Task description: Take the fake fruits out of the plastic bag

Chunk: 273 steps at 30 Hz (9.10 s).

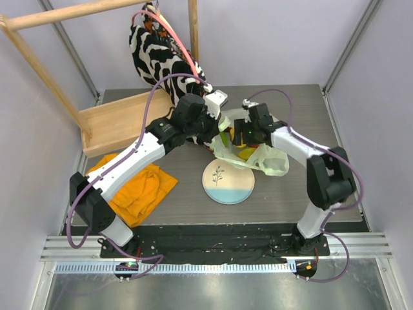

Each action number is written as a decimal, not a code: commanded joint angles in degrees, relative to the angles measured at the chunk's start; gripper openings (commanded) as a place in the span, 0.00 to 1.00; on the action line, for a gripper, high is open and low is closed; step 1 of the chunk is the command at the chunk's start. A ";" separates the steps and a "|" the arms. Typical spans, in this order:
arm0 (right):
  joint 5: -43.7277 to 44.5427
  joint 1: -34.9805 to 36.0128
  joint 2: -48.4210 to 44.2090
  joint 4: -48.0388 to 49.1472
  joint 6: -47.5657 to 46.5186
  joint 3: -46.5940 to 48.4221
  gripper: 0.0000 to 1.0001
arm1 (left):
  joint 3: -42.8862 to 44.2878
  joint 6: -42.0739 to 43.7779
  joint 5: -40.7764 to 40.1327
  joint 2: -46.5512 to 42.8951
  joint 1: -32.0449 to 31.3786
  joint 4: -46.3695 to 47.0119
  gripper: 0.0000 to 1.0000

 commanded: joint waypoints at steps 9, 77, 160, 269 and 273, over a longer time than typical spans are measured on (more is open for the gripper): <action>-17.79 1.59 -31.95 -15.77 -24.03 -7.19 0.29 | 1.66 -0.52 0.96 0.44 0.34 3.22 0.00; -2.17 6.52 -18.97 -7.19 -21.16 -6.83 0.34 | -1.85 -7.64 2.98 0.36 5.52 4.19 0.00; 5.13 -1.12 -19.04 -1.55 -26.60 -17.82 0.18 | -5.10 -10.54 9.49 1.41 5.35 7.88 0.00; -26.24 -1.22 -30.46 -30.08 -41.69 9.96 0.01 | 2.28 -9.05 12.04 5.72 5.43 5.68 0.00; -25.63 8.24 -35.74 -33.82 -47.06 3.19 0.01 | 3.95 -9.05 11.86 6.94 5.43 5.77 0.00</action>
